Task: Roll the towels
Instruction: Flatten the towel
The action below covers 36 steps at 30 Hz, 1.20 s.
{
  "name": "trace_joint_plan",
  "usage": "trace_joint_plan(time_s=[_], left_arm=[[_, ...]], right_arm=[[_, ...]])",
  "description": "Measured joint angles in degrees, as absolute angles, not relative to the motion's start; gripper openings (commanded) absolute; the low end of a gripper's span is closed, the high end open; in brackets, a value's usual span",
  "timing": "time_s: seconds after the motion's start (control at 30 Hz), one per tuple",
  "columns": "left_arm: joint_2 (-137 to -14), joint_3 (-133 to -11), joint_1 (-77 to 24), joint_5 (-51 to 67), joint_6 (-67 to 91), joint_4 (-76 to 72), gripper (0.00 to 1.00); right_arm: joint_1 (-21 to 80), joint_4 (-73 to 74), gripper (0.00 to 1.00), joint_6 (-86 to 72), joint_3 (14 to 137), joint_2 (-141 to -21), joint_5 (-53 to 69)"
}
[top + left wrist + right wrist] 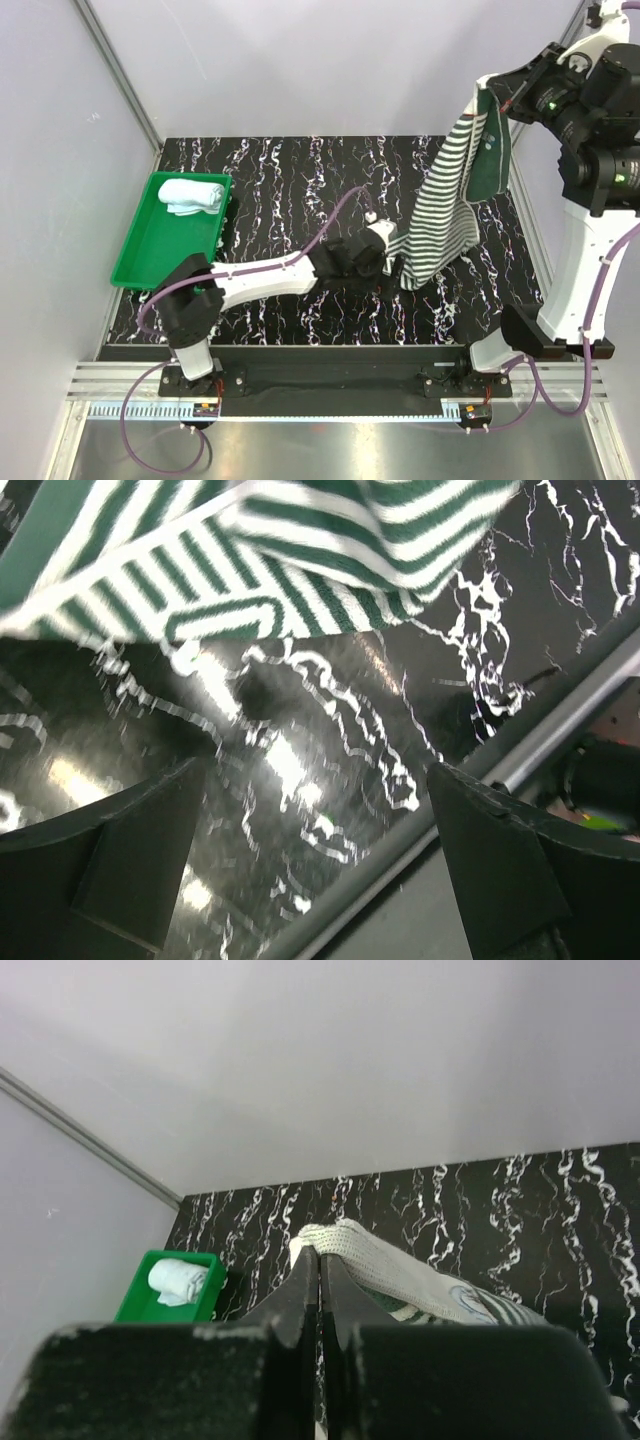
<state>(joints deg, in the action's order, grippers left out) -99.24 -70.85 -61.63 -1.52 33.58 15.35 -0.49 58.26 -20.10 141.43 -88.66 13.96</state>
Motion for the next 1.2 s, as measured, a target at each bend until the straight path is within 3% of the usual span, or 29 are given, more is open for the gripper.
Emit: trace_joint_plan(time_s=[0.77,0.87,0.97,1.0,1.13,1.2], left_arm=[[-124.5,-89.4,-69.2,-7.7,16.5,7.4,0.99],[-127.4,-93.1,-69.0,-9.1,15.9,7.0,0.95],[-130.1,-96.2,-68.6,-10.0,15.7,7.0,0.78],[-130.6,-96.7,-68.4,-10.3,15.6,7.0,0.52],[-131.4,-96.8,-67.3,-11.5,15.3,6.3,0.00],[-131.5,-96.8,-66.7,-11.9,15.4,6.2,0.00]], right_arm=[[-0.5,58.2,0.00,-19.0,136.2,-83.9,11.0],[-0.5,58.2,0.00,-19.0,135.3,-83.7,11.0],[-0.5,58.2,0.00,-18.8,134.6,-83.5,11.0],[-0.5,58.2,0.00,-18.8,134.2,-83.4,11.0],[-0.5,58.2,0.00,-18.6,132.5,-82.4,10.9],[-0.5,58.2,0.00,-18.6,131.9,-82.0,10.7]])
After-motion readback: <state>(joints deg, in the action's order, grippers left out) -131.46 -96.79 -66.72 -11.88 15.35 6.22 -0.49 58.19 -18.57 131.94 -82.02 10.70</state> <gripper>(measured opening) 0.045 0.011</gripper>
